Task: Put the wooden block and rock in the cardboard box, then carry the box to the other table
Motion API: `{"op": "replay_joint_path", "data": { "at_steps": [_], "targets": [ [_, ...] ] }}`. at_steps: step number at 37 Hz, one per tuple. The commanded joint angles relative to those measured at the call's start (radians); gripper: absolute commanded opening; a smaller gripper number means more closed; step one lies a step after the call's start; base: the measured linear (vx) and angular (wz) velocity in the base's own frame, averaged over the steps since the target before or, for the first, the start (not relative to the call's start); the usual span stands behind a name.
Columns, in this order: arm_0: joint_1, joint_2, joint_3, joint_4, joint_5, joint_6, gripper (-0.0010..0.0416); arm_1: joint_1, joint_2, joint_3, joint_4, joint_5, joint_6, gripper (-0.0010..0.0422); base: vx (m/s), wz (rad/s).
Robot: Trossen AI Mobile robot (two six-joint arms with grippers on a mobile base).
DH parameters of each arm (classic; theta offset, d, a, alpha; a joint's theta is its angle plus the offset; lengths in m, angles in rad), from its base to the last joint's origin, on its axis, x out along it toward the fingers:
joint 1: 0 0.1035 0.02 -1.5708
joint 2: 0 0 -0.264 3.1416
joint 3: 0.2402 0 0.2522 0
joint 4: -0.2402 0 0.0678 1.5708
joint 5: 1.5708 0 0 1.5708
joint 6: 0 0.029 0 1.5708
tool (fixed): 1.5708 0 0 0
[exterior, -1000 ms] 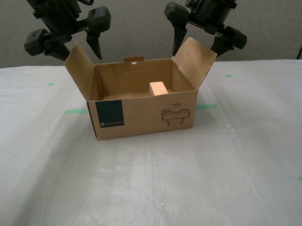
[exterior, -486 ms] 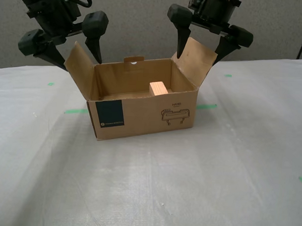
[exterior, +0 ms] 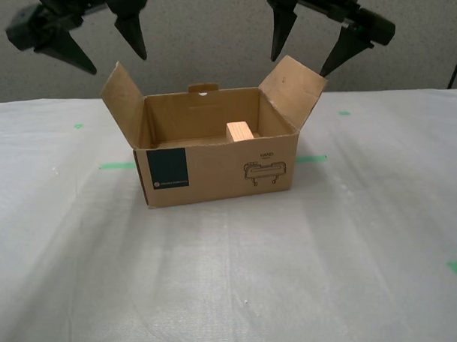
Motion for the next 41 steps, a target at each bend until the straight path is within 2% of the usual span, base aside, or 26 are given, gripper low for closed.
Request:
{"op": "replay_joint_path", "data": {
  "at_steps": [1, 10, 14, 21, 23, 31, 34, 41],
  "targets": [
    [0.000, -0.040, 0.001, -0.008, 0.005, -0.007, 0.0394, -0.001, -0.058, 0.000, -0.014, -0.002, 0.009, 0.0398, -0.013, 0.005],
    [0.000, -0.160, 0.001, -0.017, 0.018, -0.014, 0.0394, -0.002, -0.190, 0.000, -0.024, -0.002, 0.018, 0.0398, -0.022, -0.001],
    [0.000, -0.220, 0.001, -0.028, 0.023, -0.030, 0.0394, -0.002, -0.242, 0.000, -0.042, -0.002, 0.021, 0.0398, -0.014, -0.002],
    [0.000, -0.338, 0.001, -0.078, 0.128, -0.040, 0.0394, -0.002, -0.331, 0.000, -0.090, -0.002, 0.066, 0.0398, -0.008, 0.001],
    [0.000, -0.371, 0.000, -0.088, 0.142, -0.041, 0.0394, -0.002, -0.360, 0.000, -0.100, -0.002, 0.072, 0.0398, -0.022, 0.003],
    [0.000, -0.480, 0.000, -0.094, 0.147, -0.053, 0.0394, -0.002, -0.446, -0.001, -0.124, -0.002, 0.108, 0.0398, -0.049, 0.000],
    [0.000, -0.503, 0.000, -0.097, 0.169, -0.076, 0.0394, -0.002, -0.470, -0.001, -0.124, -0.015, 0.124, 0.0398, -0.057, -0.005],
    [0.000, -0.558, -0.061, -0.052, 0.192, -0.078, 0.0394, -0.002, -0.518, -0.017, -0.124, -0.020, 0.127, 0.0398, -0.056, 0.000]
  ]
}}
